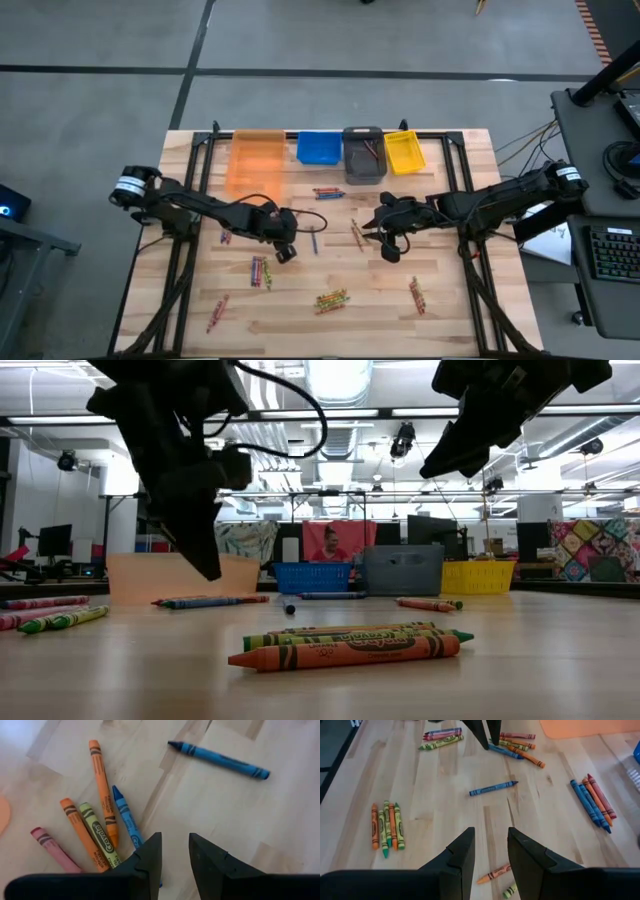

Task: Sort crayons
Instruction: Put the blue crayon into the orange bin

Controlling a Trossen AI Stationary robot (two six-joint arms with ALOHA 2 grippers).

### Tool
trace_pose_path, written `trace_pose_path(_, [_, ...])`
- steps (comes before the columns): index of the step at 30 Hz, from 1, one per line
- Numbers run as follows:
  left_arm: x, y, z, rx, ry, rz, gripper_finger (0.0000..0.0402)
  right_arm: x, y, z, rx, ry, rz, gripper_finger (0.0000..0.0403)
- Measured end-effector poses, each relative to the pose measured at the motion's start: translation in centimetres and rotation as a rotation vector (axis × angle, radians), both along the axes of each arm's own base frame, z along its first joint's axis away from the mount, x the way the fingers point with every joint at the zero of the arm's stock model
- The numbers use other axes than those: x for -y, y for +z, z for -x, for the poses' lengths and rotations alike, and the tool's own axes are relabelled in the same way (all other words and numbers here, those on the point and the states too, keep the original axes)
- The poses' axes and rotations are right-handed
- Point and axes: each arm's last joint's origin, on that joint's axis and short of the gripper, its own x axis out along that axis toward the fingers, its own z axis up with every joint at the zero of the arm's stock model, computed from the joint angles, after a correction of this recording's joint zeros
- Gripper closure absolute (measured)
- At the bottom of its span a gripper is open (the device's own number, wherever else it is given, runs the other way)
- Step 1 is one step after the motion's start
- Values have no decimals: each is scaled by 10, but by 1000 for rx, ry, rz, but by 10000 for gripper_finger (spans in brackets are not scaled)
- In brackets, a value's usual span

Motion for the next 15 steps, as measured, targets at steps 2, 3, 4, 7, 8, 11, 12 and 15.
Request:
trace_pose_path(2, [0,-4,-1,-14,1,-4,322,0,0,0,-1,-2,-3,298])
trace_pose_path(3, [0,-6,-2,-21,1,-5,322,0,0,0,0,-2,-3,298])
trace_pose_path(4, [0,-8,-2,-27,1,-6,322,0,0,0,-1,-2,-3,298])
trace_pose_path(7, [0,-11,-2,-37,1,-8,322,0,0,0,-1,-2,-3,298])
trace_pose_path(8, [0,-12,-2,-39,1,-8,322,0,0,0,-1,-2,-3,298])
trace_pose_path(11, [0,-12,-3,-40,0,-22,322,0,0,0,0,-2,-3,298])
trace_pose_path(12, [0,-12,-3,-40,1,-27,322,0,0,0,0,-2,-3,298])
trace_pose_path(15, [0,-12,-3,-40,-1,-38,322,0,0,0,-1,-3,-3,298])
